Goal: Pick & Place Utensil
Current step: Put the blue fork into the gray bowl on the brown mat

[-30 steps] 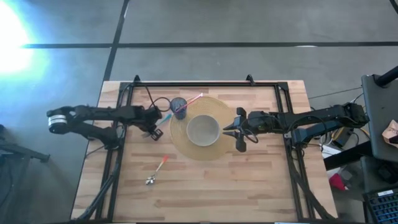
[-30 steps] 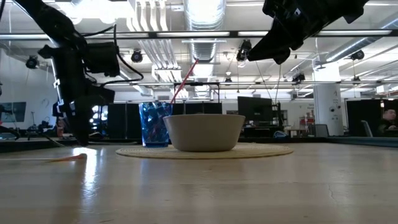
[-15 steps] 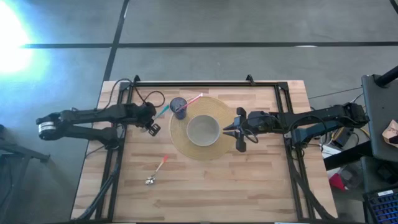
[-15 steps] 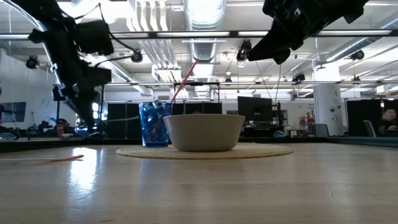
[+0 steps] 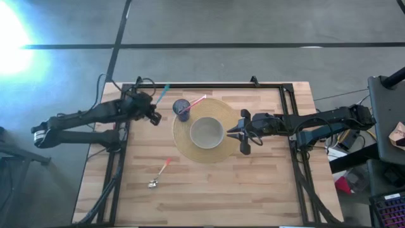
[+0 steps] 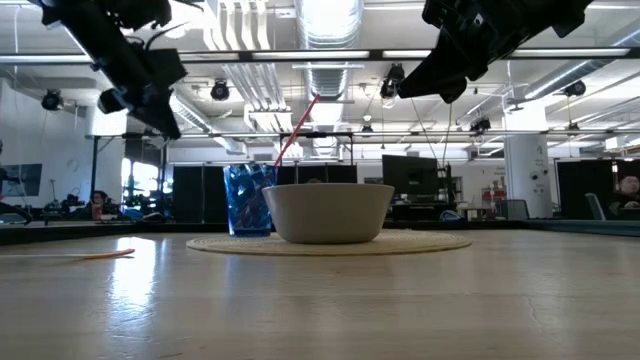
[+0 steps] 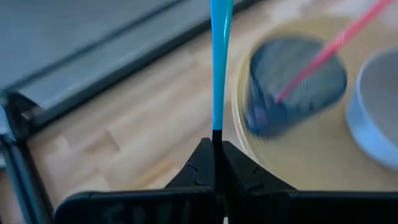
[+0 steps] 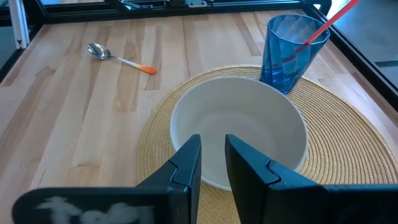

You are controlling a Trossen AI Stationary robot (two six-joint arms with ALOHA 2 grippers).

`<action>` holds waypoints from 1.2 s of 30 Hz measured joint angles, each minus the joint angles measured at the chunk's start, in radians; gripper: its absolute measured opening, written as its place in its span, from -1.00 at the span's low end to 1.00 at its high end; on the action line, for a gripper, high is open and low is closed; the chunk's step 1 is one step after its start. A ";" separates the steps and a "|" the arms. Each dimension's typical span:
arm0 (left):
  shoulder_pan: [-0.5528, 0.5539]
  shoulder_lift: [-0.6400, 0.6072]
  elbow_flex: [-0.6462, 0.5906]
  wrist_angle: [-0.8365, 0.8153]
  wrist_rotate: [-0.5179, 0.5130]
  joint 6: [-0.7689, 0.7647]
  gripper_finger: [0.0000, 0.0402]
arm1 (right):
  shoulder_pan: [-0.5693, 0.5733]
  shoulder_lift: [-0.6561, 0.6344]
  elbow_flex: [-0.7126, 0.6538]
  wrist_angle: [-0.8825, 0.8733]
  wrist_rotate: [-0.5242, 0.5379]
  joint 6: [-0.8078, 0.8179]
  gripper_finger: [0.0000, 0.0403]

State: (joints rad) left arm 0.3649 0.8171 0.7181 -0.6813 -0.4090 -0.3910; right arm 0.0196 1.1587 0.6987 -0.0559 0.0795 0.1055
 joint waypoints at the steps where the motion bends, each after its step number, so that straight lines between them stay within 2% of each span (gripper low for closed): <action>1: 0.000 -0.003 0.008 0.012 -0.014 0.007 -0.99 | 0.000 0.000 0.000 0.000 0.000 0.000 -0.66; 11: -0.045 0.003 0.006 0.224 -0.009 0.077 -0.98 | 0.000 0.000 0.000 0.000 0.000 -0.001 -0.66; 22: -0.243 0.024 -0.003 0.434 -0.011 0.144 -0.99 | 0.003 0.000 0.000 0.000 -0.001 -0.008 -0.66; 28: -0.368 0.071 -0.003 0.532 -0.097 0.179 -0.99 | 0.003 0.000 0.000 0.005 -0.001 -0.008 -0.66; 36: -0.475 0.207 -0.004 0.692 -0.193 0.225 -0.99 | 0.004 0.002 0.000 0.030 -0.001 -0.008 -0.66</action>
State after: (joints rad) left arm -0.1099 1.0237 0.7139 0.0108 -0.6022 -0.1662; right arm 0.0237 1.1606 0.6987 -0.0255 0.0788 0.0971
